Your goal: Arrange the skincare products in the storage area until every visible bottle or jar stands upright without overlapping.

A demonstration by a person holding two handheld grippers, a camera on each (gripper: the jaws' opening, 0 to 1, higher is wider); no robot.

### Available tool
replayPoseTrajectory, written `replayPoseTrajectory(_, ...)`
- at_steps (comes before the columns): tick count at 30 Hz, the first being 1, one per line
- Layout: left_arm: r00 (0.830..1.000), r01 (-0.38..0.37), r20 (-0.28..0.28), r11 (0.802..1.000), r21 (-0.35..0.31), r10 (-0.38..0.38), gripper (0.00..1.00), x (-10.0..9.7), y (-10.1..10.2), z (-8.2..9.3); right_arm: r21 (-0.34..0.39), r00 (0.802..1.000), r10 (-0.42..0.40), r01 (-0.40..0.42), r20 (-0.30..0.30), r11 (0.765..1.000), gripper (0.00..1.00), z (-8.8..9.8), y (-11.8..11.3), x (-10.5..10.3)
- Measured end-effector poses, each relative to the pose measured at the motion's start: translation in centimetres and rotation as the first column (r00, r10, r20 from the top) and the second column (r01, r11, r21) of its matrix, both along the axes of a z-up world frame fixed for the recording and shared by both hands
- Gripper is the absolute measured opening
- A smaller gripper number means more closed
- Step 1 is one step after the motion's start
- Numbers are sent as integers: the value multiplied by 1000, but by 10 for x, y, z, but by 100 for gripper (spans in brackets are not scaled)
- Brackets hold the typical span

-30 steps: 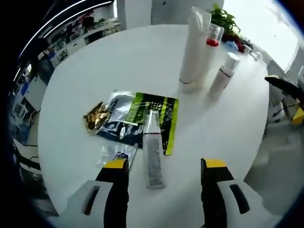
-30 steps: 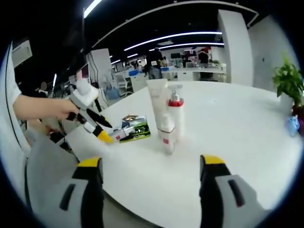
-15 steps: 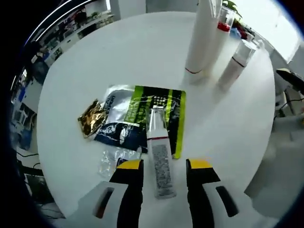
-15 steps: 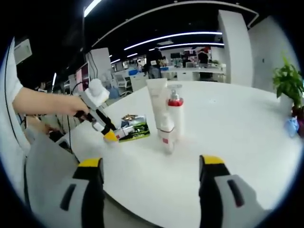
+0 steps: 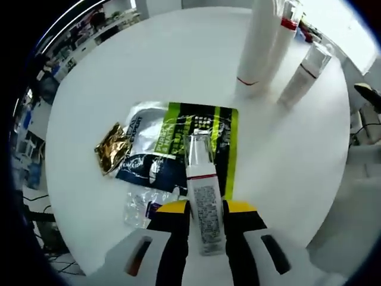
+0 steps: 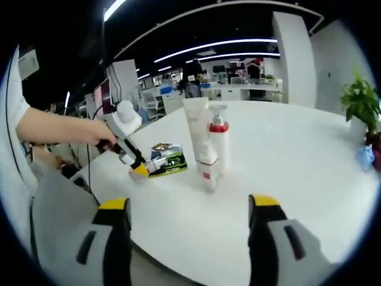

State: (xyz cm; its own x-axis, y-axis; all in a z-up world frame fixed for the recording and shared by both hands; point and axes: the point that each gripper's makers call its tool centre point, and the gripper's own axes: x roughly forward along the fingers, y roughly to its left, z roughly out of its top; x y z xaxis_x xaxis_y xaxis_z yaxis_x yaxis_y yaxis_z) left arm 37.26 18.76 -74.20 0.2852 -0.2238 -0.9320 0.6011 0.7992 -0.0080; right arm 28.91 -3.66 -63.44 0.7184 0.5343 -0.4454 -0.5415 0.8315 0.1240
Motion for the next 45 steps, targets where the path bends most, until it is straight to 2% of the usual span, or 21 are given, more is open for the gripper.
replayPoseTrajectory(16, 997, -71, 36, 993, -89, 75, 17, 5, 0, 0, -13, 1000, 19, -19, -8, 1000, 78, -2, 3, -2)
replayPoseTrajectory(20, 991, -126, 31, 984, -129, 131, 17, 4, 0, 2, -7, 999, 24, -24, -33, 1000, 78, -5, 4, -4)
replayPoseTrajectory(24, 990, -130, 35, 980, -151, 137, 17, 0, -2, 6, 0, 999, 38, -38, -34, 999, 76, -4, 7, -6)
replayPoseTrajectory(32, 981, -169, 44, 945, -280, 189, 17, -14, -12, 27, 23, 997, 64, -64, -35, 998, 75, 0, 12, -9)
replayPoseTrajectory(35, 971, -212, 28, 910, -356, 237, 17, -19, -16, 35, 36, 996, 82, -81, -41, 996, 74, 1, 15, -11)
replayPoseTrajectory(37, 960, -250, 6, 868, -428, 280, 17, -23, -20, 43, 48, 994, 96, -94, -43, 994, 73, 2, 18, -13)
replayPoseTrajectory(38, 949, -282, -18, 826, -488, 314, 17, -25, -25, 50, 49, 994, 105, -103, -39, 993, 72, 4, 21, -14)
replayPoseTrajectory(39, 946, -290, -24, 812, -506, 323, 17, -25, -26, 52, 47, 993, 113, -111, -34, 993, 72, 5, 23, -15)
replayPoseTrajectory(40, 938, -308, -38, 773, -554, 345, 17, -27, -29, 59, 52, 992, 118, -116, -33, 992, 72, 7, 26, -15)
replayPoseTrajectory(44, 927, -312, -50, 692, -652, 371, 17, -34, -37, 78, 101, 988, 148, -144, -34, 984, 71, 14, 41, -19)
replayPoseTrajectory(45, 925, -310, -54, 665, -679, 375, 17, -37, -40, 84, 123, 987, 158, -153, -31, 981, 70, 18, 46, -20)
